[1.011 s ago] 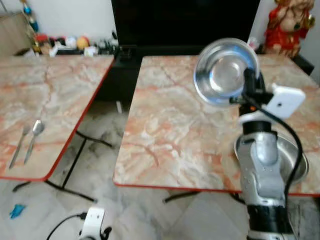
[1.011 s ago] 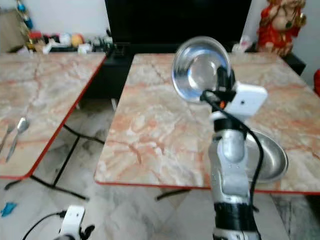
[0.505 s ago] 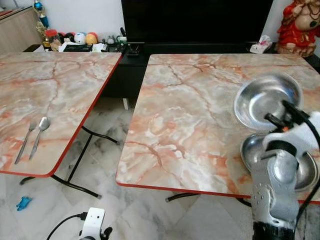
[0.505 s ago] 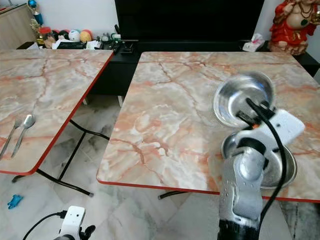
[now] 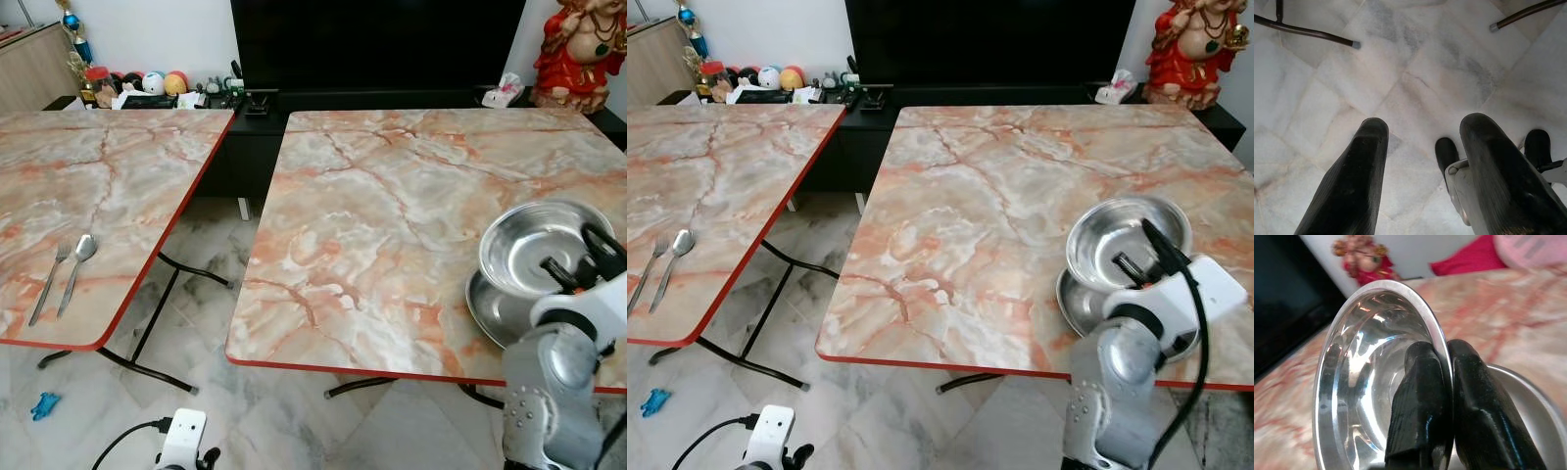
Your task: Setting the table
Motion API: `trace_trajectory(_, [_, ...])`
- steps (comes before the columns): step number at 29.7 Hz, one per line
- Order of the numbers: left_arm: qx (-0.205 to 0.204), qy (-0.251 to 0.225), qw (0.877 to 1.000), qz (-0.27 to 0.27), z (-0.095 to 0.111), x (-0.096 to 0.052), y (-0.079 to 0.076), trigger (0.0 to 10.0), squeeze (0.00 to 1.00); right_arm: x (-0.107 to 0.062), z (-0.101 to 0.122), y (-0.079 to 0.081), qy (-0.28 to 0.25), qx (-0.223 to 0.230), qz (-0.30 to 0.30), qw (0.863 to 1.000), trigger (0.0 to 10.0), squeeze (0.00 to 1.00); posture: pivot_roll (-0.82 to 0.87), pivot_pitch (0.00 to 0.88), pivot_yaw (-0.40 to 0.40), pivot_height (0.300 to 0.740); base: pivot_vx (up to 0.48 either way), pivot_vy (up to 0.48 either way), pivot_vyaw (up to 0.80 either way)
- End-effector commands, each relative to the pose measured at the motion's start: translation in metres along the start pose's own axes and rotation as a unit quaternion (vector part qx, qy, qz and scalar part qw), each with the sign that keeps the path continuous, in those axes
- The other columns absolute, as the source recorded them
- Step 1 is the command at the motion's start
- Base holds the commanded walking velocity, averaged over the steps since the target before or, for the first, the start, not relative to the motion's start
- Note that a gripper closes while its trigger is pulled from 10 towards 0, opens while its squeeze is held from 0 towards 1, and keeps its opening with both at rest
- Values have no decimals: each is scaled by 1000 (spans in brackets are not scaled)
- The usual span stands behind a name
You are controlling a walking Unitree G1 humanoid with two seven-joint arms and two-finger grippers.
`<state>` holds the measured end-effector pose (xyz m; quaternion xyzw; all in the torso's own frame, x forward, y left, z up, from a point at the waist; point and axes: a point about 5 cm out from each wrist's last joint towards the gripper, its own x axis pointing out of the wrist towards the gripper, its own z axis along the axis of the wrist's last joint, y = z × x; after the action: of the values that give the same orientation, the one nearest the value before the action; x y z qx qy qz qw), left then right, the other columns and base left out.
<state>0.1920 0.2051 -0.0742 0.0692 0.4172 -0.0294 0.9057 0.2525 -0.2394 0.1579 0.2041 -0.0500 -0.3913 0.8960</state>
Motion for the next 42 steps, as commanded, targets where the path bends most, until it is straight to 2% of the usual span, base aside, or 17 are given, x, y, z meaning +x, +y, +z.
trace_trajectory(1, [7,13,1000,-1,-5,-1,1,10000,0,-6,-3,1,18,32,-11,999,10000,0,-50,4,40,740,0,0,0])
trace_trajectory(6, [8,14,1000,0,-5,-1,2,10000,0,5,1,-2,16,55,-17,998,10000,0,-49,5,40,740,0,0,0])
trace_trajectory(13, [9,14,1000,-3,-4,-1,2,10000,0,19,-7,6,53,104,-3,993,10000,0,-49,11,46,740,0,0,0])
trace_trajectory(19, [13,16,1000,-3,-5,-1,2,10000,0,30,-9,9,60,83,6,995,10000,0,-43,14,46,740,0,0,0])
trace_trajectory(26, [14,17,1000,-2,-6,-2,3,10000,0,49,-6,5,78,1,41,996,10000,0,-47,18,47,740,0,0,0])
trace_trajectory(29, [13,16,1000,-3,-6,-2,3,10000,0,52,-6,3,90,6,43,995,10000,0,-48,19,48,740,0,0,0])
trace_trajectory(30, [14,16,1000,-3,-6,-2,3,10000,0,54,-4,0,104,34,39,993,10000,0,-50,22,48,740,0,0,0])
trace_trajectory(32, [14,16,1000,-4,-6,-2,3,10000,0,55,-3,-1,111,50,37,992,10000,0,-49,23,49,740,0,0,0])
trace_trajectory(37, [14,15,1000,-5,-6,-2,3,10000,0,54,-2,-1,125,56,41,990,10000,0,-49,22,51,740,0,0,0])
trace_trajectory(41, [13,15,1000,-5,-6,-1,3,10000,0,51,0,5,137,39,69,987,10000,0,-48,21,52,740,0,0,0])
trace_trajectory(42, [12,14,1000,-5,-5,-1,3,10000,0,50,6,9,116,20,95,989,10000,0,-50,19,52,740,0,0,0])
